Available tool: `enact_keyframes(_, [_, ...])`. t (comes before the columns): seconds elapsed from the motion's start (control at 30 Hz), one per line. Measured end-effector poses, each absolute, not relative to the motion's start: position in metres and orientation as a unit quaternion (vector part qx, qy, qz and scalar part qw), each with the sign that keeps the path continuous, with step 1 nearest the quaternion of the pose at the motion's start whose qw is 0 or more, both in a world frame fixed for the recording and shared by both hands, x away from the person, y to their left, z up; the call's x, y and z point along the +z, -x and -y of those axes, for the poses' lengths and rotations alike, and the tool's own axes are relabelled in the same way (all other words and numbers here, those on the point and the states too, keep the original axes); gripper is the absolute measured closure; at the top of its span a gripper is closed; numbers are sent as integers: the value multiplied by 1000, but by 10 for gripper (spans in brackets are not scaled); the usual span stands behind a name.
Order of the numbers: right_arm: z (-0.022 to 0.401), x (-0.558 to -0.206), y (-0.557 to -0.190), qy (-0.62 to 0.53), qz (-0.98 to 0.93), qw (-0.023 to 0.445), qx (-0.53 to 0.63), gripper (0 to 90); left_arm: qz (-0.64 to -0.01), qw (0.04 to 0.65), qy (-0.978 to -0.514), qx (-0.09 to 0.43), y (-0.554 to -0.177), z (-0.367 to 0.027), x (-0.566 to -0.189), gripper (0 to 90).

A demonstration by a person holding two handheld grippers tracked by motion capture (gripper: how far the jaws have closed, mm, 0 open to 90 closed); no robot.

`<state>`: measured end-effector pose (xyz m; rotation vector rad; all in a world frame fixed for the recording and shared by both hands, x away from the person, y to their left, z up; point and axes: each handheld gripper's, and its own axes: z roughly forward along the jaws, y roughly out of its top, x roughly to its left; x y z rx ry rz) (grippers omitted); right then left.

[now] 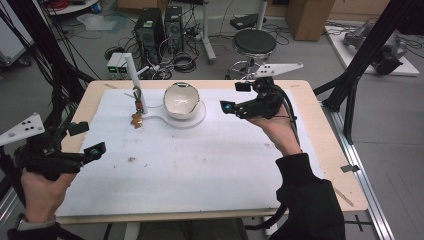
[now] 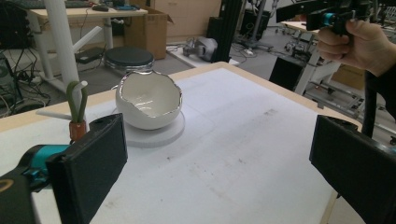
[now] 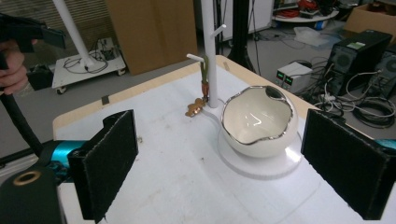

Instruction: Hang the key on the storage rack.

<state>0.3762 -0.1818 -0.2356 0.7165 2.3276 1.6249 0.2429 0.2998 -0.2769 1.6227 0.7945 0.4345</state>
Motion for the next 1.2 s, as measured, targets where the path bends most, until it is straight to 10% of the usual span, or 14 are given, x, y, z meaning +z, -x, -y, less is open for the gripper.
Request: enact_keyframes(1.2, [296, -272, -314, -313, -743, 139, 575, 99, -335, 600, -703, 183, -262, -286, -283, 46])
